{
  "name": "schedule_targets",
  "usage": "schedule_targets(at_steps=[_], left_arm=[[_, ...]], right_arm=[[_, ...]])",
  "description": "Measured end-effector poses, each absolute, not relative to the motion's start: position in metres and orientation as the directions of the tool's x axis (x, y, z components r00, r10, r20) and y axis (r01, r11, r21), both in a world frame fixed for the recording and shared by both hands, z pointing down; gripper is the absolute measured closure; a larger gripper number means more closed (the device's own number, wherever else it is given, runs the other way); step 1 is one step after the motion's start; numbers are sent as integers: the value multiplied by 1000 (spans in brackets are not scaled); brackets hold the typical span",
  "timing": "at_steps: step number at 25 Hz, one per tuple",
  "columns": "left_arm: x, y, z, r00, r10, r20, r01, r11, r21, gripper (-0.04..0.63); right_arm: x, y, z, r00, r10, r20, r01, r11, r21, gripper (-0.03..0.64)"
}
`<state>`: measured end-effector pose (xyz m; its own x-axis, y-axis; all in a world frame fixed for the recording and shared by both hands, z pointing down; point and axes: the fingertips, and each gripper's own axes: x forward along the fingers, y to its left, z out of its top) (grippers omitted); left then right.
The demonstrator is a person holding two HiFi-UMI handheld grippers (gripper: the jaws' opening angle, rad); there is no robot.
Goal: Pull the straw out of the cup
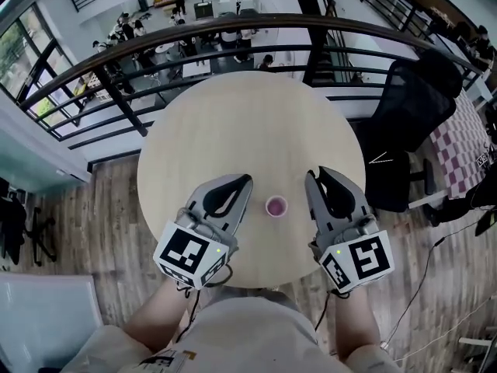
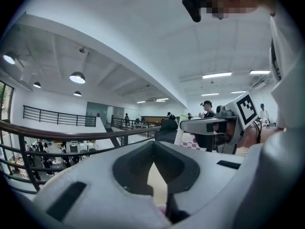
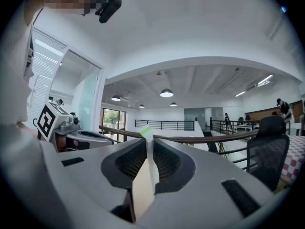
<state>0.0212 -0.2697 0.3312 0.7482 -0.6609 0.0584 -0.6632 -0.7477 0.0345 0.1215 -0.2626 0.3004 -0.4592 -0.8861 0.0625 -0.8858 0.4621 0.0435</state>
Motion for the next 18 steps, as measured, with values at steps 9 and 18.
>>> schedule_targets(at_steps=[9, 18], left_arm=[[18, -229, 277, 774, -633, -32, -633, -774, 6, 583], [20, -200, 290, 792, -610, -10, -610, -792, 9, 583]], right_arm=[[123, -203, 240, -468, -881, -76, -884, 465, 50, 561], [121, -178, 268, -459, -888, -34, -888, 460, -23, 561]])
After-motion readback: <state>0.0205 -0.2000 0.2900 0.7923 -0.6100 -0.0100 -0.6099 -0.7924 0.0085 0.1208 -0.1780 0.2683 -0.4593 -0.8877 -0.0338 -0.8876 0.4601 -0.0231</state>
